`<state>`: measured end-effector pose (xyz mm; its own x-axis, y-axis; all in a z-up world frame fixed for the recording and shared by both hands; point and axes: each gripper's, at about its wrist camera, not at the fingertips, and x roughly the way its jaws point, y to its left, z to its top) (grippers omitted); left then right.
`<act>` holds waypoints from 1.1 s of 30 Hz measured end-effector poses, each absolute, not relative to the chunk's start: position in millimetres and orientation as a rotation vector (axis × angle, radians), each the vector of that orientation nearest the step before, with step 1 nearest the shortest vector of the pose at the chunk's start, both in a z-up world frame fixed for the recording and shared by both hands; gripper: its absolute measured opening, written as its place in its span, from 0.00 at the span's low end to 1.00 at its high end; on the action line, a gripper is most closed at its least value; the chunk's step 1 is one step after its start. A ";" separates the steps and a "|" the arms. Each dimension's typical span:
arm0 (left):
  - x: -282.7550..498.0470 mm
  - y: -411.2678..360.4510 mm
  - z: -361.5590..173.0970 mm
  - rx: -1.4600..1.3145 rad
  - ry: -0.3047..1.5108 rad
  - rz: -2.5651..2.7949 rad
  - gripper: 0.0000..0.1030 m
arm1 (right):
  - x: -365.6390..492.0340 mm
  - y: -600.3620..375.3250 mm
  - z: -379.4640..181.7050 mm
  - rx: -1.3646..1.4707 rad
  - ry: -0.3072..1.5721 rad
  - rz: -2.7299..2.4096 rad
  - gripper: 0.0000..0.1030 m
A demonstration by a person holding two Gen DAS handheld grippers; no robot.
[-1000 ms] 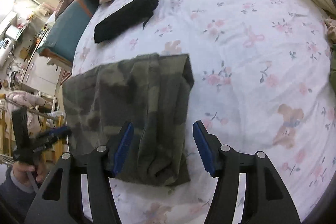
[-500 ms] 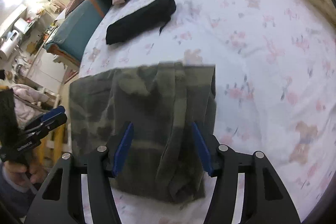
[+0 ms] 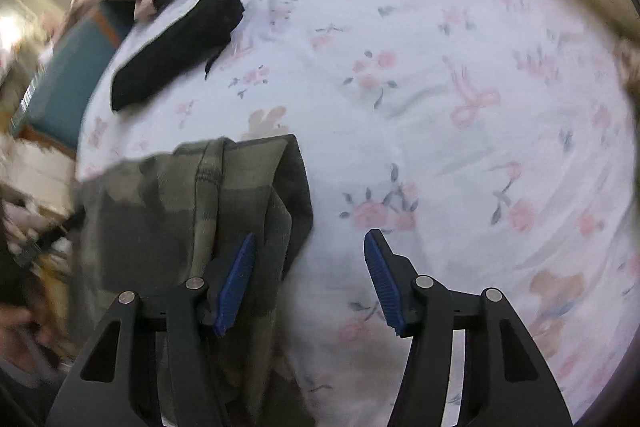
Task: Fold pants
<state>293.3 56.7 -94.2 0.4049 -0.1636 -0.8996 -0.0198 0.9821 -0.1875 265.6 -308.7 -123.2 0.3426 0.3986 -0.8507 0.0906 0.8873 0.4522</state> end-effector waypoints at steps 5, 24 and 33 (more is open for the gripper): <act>270.5 74.8 -77.1 -0.278 1.150 -0.076 0.78 | 264.9 -327.6 -109.5 0.703 1.144 0.340 0.73; 265.2 64.3 -160.6 -0.424 1.405 -0.345 0.98 | 252.0 -256.5 -173.4 0.663 1.405 0.600 0.87; 261.4 26.4 -144.1 -0.243 1.374 -0.367 0.55 | 258.6 -231.2 -173.4 0.532 1.396 0.634 0.68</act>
<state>261.4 26.4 -144.1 0.1527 -0.3927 -0.9069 0.1125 0.9186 -0.3788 258.6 -231.2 -173.4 0.0608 0.6868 -0.7243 -0.0934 0.7264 0.6809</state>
